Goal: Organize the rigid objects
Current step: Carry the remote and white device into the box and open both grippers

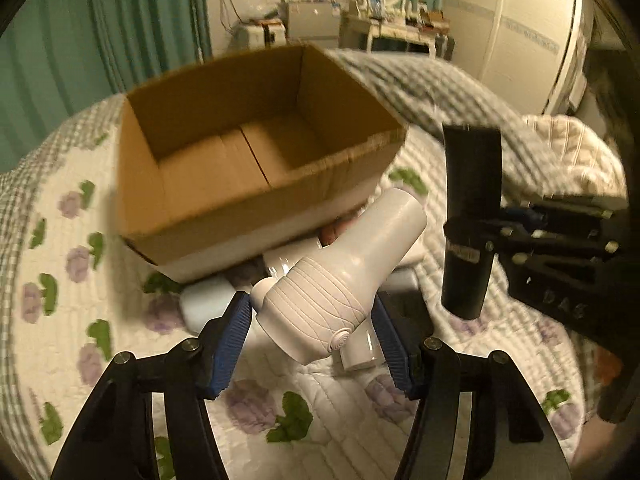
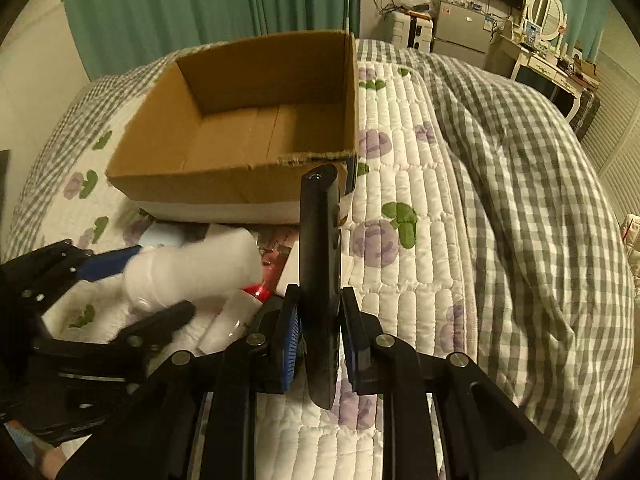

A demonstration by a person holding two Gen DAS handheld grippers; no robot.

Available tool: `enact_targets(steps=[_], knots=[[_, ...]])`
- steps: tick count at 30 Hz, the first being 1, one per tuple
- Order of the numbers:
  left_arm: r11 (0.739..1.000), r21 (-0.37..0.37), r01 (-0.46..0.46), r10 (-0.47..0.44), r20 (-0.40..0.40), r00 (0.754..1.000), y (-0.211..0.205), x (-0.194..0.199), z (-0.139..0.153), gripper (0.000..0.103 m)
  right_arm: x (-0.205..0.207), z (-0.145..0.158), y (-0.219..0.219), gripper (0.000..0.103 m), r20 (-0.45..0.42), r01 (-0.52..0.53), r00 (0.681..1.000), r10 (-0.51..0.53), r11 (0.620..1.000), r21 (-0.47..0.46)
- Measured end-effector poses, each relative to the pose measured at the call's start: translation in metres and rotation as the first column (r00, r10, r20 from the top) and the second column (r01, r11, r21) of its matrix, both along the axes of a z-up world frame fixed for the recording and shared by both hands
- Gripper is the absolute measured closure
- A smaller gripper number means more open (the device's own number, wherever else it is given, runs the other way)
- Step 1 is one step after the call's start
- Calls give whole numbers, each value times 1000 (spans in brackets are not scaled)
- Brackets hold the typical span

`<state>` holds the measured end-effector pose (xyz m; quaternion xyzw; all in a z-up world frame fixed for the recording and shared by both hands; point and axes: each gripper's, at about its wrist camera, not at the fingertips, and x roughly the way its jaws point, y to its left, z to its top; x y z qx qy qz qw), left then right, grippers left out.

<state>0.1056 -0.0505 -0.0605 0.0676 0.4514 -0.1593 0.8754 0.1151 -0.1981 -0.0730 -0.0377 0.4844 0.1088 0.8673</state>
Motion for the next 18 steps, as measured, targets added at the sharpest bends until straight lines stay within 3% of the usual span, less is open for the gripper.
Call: enact_targets(steps=[8, 12, 18], knots=[[993, -1, -118, 117, 122, 986, 20, 4, 65, 40, -1, 65, 11, 85, 98, -32, 995, 32, 999, -8], [982, -19, -186, 186, 152, 971, 31, 30, 90, 40, 17, 106, 22, 84, 149, -62, 987, 64, 998, -15], [956, -51, -289, 293, 136, 946, 44, 74, 85, 40, 70, 145, 40, 85, 171, -113, 979, 115, 993, -20]])
